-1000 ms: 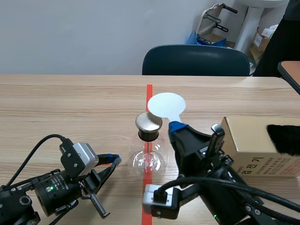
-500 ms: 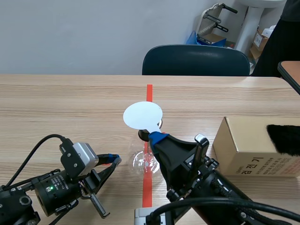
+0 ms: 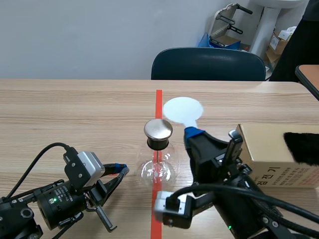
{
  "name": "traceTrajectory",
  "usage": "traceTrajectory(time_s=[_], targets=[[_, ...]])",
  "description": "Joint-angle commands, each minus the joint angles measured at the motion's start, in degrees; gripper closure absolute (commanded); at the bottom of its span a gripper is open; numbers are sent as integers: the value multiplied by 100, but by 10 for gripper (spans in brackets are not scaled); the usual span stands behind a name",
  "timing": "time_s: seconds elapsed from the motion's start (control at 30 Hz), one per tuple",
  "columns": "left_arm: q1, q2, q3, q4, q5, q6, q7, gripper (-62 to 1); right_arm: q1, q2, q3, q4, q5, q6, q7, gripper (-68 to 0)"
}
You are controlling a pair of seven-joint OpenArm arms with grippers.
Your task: Do the electroscope experiment
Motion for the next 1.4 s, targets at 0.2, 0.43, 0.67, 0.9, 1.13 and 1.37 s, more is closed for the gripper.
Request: traceTrajectory(time_s=[0.2, 0.43, 0.67, 0.9, 1.13, 1.37], targets=[[2, 13, -26, 92, -37, 31, -72, -41, 66, 13, 37, 48, -9, -44, -1539, -20], [2, 13, -26, 92, -37, 31, -72, -40, 66, 13, 37, 48, -9, -44, -2361, -20], [2, 13, -26, 92, -37, 31, -72, -40, 63, 13, 37, 48, -9, -44, -1993, -20], [2, 13, -26, 92, -37, 31, -72, -40, 63, 13, 37, 48, -9, -44, -822, -20], [2, 13, -26, 92, -37, 31, -72, -40, 66, 13, 37, 48, -9, -44, 466, -20], [2, 13, -26, 92, -37, 31, -72, -40, 66, 13, 37, 48, -9, -44, 1403, -20]])
